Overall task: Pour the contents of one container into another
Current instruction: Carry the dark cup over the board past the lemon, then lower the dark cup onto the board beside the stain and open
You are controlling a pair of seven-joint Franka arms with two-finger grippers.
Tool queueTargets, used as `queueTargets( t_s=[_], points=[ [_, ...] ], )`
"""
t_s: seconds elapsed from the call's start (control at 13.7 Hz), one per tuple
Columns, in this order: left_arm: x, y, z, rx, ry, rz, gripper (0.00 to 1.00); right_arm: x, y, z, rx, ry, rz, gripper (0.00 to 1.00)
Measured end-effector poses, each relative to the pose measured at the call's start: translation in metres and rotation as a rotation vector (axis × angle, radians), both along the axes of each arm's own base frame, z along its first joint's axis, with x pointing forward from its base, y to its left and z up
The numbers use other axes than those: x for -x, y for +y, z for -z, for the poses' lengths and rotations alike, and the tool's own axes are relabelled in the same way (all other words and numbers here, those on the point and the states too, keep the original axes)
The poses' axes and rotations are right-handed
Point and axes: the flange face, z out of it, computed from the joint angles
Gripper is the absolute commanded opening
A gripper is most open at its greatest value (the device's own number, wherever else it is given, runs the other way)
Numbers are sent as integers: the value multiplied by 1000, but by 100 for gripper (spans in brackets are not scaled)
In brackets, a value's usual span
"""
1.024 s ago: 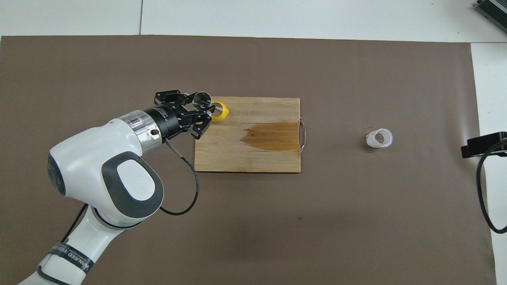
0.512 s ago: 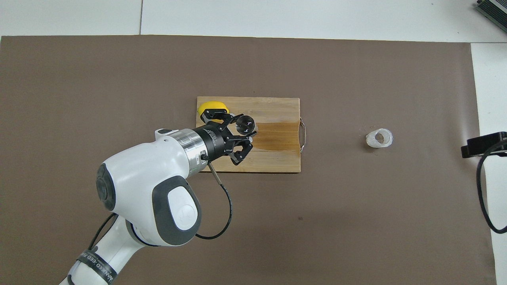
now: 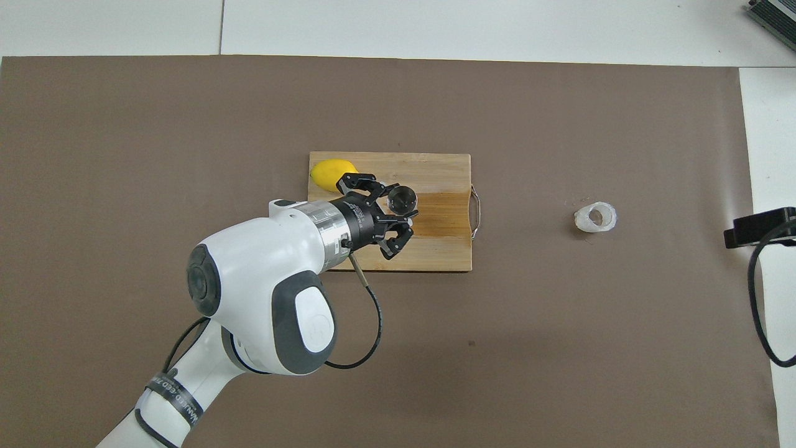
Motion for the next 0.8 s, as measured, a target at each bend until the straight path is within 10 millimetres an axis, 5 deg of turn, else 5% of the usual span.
queueTargets(
  t_s=[0.44, 0.8],
  points=[
    [5, -25, 34, -37, 6, 20, 6, 0, 0, 0, 0, 0, 0, 100],
    [9, -34, 43, -82, -16, 66, 15, 0, 0, 0, 0, 0, 0, 100]
  ],
)
